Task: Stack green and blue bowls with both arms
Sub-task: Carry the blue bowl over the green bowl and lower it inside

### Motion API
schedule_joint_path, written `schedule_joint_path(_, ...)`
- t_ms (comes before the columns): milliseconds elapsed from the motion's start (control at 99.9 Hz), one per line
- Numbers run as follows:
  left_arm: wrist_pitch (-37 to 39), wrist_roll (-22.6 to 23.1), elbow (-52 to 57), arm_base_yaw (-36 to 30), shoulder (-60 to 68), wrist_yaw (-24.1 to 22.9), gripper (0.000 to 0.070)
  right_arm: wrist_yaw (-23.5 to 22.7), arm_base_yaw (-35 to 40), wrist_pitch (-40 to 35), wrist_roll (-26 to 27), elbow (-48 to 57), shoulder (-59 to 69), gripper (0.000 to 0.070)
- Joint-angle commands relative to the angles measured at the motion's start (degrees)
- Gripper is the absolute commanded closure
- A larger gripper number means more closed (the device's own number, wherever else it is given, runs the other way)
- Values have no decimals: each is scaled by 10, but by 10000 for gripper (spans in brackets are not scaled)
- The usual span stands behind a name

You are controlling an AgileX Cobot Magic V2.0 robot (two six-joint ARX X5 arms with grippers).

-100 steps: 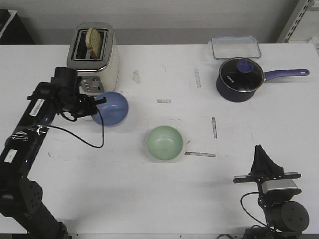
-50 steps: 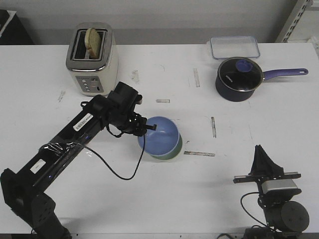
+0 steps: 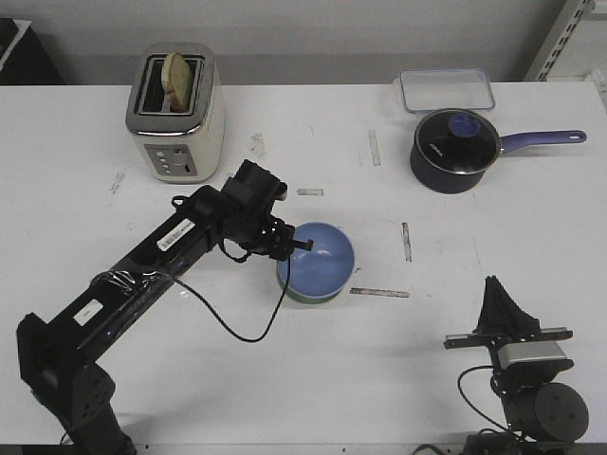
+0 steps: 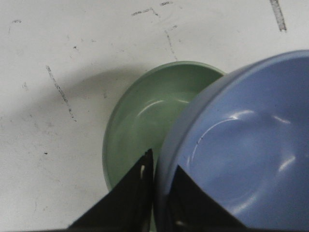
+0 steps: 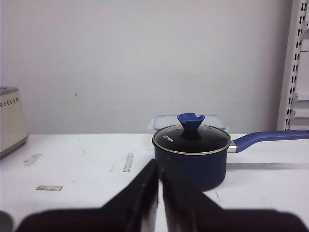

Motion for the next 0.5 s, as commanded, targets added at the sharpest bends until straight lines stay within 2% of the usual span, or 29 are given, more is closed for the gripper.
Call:
schedule_joint_path(0, -1, -3, 16, -3, 21, -6, 684, 0, 1, 6, 5, 3, -1, 700)
schedule_joint_path(180, -3, -3, 16, -3, 40, -10, 635, 0, 1, 6, 5, 3, -1, 700)
schedule_joint_path(350, -3, -3, 16, -7, 40, -13, 530, 0, 1, 6, 5, 3, -1, 700)
schedule_joint_path(490, -4, -3, 16, -9, 40, -14, 527, 0, 1, 6, 5, 3, -1, 700)
